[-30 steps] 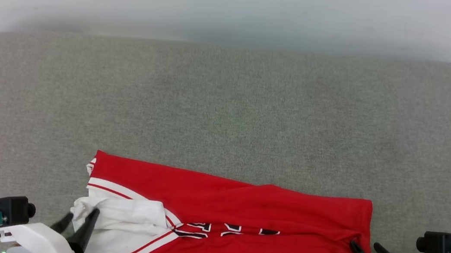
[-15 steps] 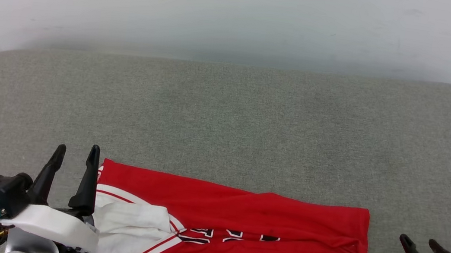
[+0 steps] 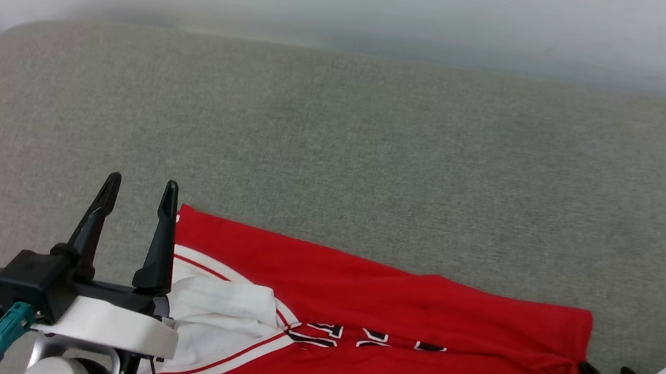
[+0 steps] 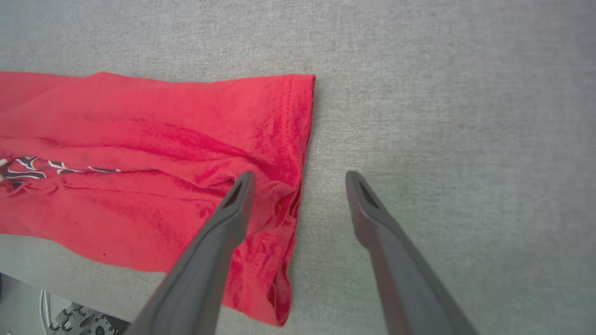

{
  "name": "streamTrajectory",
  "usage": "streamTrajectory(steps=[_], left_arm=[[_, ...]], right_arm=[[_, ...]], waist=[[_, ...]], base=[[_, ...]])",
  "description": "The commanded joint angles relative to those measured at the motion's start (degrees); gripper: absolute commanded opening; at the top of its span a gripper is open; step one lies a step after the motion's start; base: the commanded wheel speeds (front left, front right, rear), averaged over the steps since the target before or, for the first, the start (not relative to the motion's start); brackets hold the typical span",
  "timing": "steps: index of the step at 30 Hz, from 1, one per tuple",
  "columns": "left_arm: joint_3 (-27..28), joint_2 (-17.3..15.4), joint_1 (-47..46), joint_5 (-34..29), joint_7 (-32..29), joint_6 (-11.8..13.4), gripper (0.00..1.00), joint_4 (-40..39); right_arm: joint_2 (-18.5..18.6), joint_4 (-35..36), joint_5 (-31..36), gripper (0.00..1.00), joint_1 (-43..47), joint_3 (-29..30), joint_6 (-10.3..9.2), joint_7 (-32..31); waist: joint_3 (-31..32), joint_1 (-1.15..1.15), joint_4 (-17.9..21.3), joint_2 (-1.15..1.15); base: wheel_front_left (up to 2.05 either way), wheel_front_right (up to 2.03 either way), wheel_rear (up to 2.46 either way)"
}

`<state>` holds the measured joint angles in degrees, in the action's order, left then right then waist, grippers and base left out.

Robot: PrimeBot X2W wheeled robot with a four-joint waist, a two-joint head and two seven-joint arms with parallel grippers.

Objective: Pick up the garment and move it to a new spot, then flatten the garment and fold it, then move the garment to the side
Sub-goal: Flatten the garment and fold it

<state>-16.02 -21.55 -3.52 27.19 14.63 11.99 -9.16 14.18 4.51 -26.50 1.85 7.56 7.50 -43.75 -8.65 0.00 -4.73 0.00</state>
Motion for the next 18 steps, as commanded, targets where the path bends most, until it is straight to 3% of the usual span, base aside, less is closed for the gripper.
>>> streamTrajectory(steps=[1, 13, 14, 16, 18], left_arm=[[0.03, 0.23, -0.9, -0.41, 0.29, -0.24, 1.0, -0.28], [0.68, 1.21, -1.62, -0.44, 0.5, -1.08, 1.0, 1.67], [0.66, 1.08, -1.58, -0.46, 0.5, -1.1, 1.0, 1.92], [0.71, 0.97, -1.59, -0.48, 0.51, -1.07, 1.0, 2.14], [0.66, 0.96, -1.84, -0.37, 0.52, -1.2, 1.0, 2.43]], right_arm=[[-0.34, -0.63, -0.04, 1.0, -0.88, -0.22, -0.02, -0.15], [-3.23, -10.0, -2.5, 1.0, -0.32, -6.22, -0.02, -2.8], [-3.55, -10.59, -2.8, 0.6, -0.46, -6.57, -0.01, -2.92], [-3.96, -11.49, -3.32, 0.0, -1.23, -7.33, -0.01, -2.77], [-3.98, -12.3, -3.64, 0.0, -2.22, -7.92, 0.02, -2.58]], waist=[[-1.61, 0.0, -1.23, 0.0], [-2.8, 0.0, -1.04, 0.0], [-2.81, 0.0, -0.87, 0.0], [-2.82, 0.0, -0.55, 0.0], [-2.73, 0.0, -0.34, 0.0]], base=[[0.0, 0.0, 0.0], [0.0, 0.0, 0.0], [0.0, 0.0, 0.0], [0.0, 0.0, 0.0], [0.0, 0.0, 0.0]])
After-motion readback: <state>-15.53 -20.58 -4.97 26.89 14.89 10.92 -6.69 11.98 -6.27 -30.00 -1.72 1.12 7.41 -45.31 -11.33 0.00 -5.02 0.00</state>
